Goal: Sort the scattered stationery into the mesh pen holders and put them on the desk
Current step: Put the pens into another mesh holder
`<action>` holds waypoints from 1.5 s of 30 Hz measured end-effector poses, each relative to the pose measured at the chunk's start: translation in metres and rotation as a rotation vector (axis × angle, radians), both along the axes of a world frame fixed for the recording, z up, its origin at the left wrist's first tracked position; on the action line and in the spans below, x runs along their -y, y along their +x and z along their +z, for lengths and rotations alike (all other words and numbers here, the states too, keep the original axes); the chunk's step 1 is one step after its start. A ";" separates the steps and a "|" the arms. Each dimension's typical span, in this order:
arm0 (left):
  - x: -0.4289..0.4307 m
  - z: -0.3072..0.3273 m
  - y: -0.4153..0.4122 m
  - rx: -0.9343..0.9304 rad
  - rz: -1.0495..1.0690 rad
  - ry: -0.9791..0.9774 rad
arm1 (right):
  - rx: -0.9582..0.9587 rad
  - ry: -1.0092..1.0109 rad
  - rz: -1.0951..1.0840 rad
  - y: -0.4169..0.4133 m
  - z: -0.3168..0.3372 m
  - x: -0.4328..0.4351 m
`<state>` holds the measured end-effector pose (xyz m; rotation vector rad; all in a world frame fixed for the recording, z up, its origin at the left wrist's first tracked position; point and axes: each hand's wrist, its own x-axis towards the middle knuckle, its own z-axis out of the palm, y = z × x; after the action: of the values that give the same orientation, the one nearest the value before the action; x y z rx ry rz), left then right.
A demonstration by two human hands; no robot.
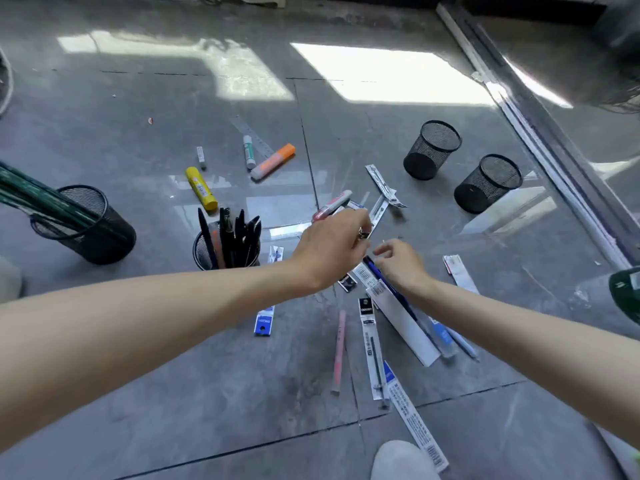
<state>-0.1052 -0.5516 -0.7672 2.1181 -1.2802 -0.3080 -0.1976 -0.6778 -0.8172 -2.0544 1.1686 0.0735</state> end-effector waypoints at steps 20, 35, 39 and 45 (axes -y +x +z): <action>0.022 -0.109 -0.028 0.223 -0.444 0.186 | -0.170 -0.151 0.173 -0.085 -0.027 0.030; 0.016 -0.112 -0.019 0.288 -0.409 0.039 | -0.208 -0.501 0.445 -0.075 -0.023 0.012; 0.021 -0.109 -0.026 0.353 -0.429 0.047 | -0.322 -0.558 0.536 -0.059 -0.029 0.004; 0.037 -0.120 -0.027 0.372 -0.324 0.133 | -0.268 -0.560 0.495 -0.054 -0.029 0.004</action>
<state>-0.1319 -0.5886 -0.8870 2.1402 -1.8724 -0.1387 -0.2515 -0.6820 -0.8460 -2.8737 0.8615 0.2971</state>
